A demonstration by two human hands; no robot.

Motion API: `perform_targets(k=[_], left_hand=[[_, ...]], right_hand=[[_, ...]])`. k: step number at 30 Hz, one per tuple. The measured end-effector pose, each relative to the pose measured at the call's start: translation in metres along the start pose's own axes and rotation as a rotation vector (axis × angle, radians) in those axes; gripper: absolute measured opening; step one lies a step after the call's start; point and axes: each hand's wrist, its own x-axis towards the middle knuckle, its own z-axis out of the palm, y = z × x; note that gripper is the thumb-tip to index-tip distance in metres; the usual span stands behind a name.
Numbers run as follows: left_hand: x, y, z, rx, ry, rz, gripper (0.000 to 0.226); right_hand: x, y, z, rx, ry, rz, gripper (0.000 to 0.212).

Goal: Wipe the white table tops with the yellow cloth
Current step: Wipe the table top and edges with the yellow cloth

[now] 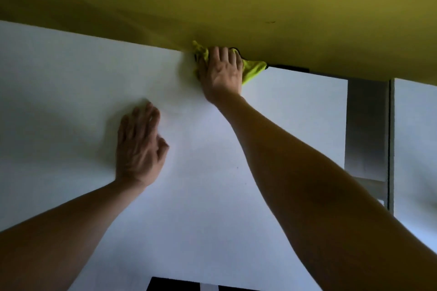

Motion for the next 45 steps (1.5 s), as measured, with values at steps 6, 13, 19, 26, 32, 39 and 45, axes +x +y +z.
perform_targets(k=[6,13,19,26,32,39,45], left_hand=[[-0.003,0.166,0.017,-0.143,-0.105,0.381,0.070],[0.010,0.226,0.038,-0.065,-0.078,0.369,0.068],[0.013,0.224,0.042,-0.062,-0.041,0.367,0.068],[0.012,0.224,0.043,-0.077,-0.015,0.374,0.067],[0.013,0.225,0.041,-0.074,0.001,0.364,0.067],[0.013,0.221,0.037,-0.086,-0.021,0.394,0.067],[0.012,0.221,0.040,-0.126,-0.017,0.379,0.066]], right_hand=[[-0.001,0.073,-0.024,0.011,0.024,-0.032,0.037],[-0.029,0.233,-0.097,-0.105,0.032,0.142,0.042],[-0.022,0.250,-0.107,-0.066,0.017,0.295,0.044],[-0.013,0.245,-0.112,0.040,-0.005,0.562,0.044],[-0.084,0.230,-0.115,0.171,0.139,0.792,0.050],[-0.182,0.209,-0.120,0.058,0.134,0.794,0.050],[-0.243,0.191,-0.123,-0.053,0.076,0.844,0.058]])
